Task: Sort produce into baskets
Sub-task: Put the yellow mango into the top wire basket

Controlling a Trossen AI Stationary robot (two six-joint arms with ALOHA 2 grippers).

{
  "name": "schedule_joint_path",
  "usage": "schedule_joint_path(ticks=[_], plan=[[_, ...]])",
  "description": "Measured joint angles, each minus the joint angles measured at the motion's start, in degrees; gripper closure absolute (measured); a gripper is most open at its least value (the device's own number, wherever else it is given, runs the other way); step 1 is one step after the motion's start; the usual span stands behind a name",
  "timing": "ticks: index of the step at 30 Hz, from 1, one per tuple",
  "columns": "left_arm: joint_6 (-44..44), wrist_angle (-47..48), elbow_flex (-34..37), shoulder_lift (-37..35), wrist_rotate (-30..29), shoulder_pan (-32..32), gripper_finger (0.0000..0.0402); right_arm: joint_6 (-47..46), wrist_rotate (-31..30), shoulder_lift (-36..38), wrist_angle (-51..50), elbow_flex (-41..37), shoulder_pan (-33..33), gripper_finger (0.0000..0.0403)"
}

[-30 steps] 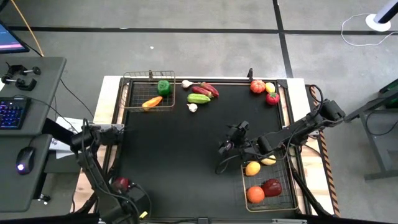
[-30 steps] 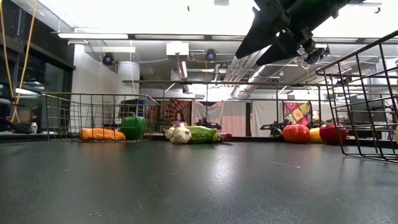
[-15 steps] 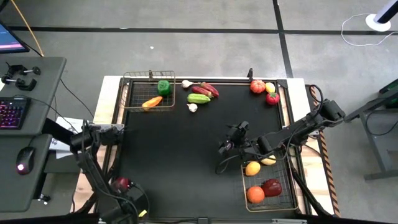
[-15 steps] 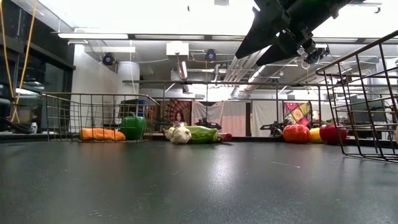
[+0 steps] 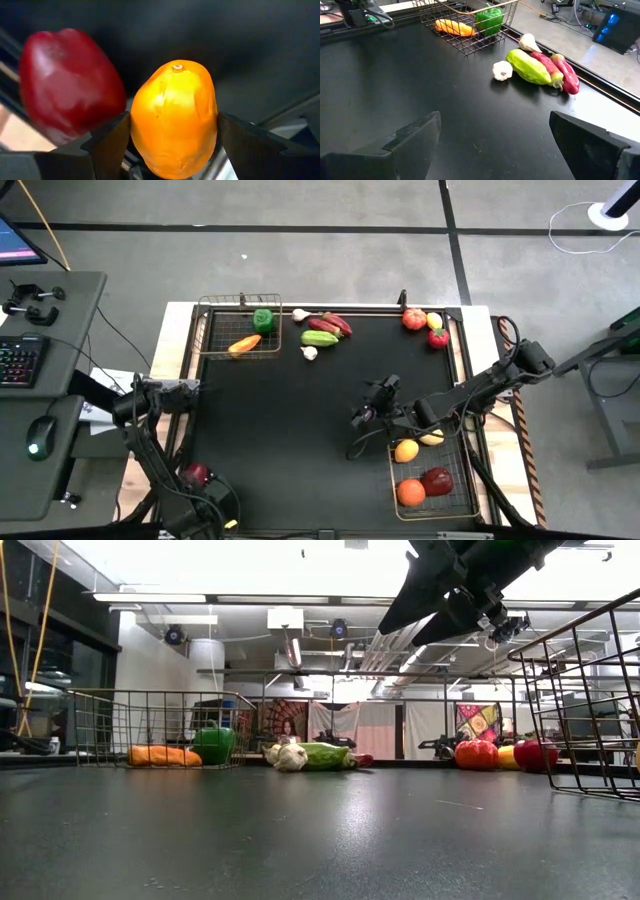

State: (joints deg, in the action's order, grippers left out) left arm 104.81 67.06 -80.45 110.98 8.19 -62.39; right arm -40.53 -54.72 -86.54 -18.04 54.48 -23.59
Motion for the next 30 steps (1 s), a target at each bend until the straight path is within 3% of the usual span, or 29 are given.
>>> schedule_joint_path(ticks=[16,20,23,26,30], plan=[[-5.31,-2.72,-0.05,4.07,0.06,1.09,0.0116,-0.17,0.02,-0.02,0.0,-0.02,-0.02,0.0036],[-8.99,-2.3,0.11,4.34,-0.94,1.93,0.014,-0.17,0.02,-0.02,0.0,0.0,0.0,0.0036],[-12.13,-1.41,0.05,3.64,-4.6,3.08,0.0179,-0.17,0.02,-0.02,0.0,0.0,0.0,0.0036],[-16.76,-0.41,0.07,1.73,-9.41,5.24,0.0184,-0.17,0.02,-0.02,-0.06,-0.02,0.0,0.0036],[-23.63,3.1,0.05,-2.62,-24.57,9.01,0.0184,-0.17,0.02,-0.02,-0.1,0.0,0.0,0.0036]])
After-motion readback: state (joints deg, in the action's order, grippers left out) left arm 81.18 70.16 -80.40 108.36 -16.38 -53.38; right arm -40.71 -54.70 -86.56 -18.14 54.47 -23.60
